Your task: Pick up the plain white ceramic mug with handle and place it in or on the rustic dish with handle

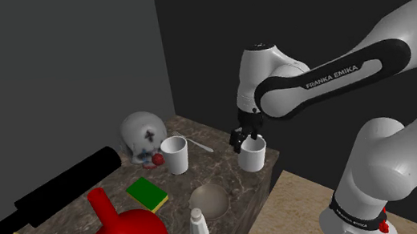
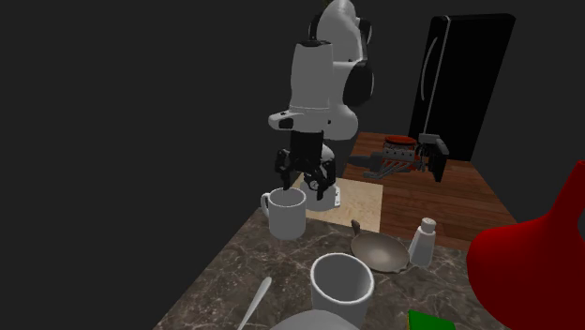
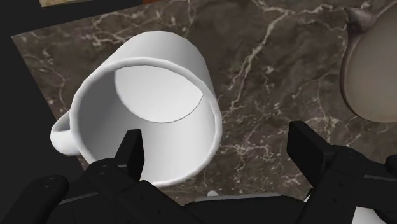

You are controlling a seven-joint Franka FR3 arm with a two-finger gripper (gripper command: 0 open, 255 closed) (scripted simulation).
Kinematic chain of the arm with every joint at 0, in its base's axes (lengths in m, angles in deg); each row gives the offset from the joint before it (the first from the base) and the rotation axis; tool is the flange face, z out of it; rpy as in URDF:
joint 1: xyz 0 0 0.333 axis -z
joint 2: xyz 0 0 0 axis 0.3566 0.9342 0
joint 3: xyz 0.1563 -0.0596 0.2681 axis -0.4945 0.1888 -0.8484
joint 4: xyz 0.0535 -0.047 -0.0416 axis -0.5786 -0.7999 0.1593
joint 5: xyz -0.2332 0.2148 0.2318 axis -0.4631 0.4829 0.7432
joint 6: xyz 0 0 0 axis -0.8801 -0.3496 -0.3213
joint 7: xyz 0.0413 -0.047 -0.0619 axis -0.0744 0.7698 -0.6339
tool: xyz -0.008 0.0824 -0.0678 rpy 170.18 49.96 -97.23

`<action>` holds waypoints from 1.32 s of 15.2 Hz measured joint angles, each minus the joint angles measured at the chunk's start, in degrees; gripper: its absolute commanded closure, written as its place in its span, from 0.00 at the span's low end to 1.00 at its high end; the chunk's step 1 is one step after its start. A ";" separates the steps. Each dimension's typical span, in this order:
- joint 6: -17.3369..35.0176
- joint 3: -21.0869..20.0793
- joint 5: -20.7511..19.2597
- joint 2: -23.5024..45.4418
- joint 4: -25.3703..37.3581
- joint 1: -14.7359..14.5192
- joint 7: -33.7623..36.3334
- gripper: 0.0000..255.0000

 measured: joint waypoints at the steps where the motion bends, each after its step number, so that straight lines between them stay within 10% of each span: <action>1: 2.07 -0.64 -0.15 1.01 -0.78 0.15 0.66 0.00; 15: 11.45 -2.04 -0.38 6.96 -3.80 0.75 1.71 0.00; 16: 11.45 -2.04 -0.38 6.96 -3.80 0.75 1.71 1.00; 20: 11.44 -2.04 -0.38 6.96 -3.80 0.75 1.71 1.00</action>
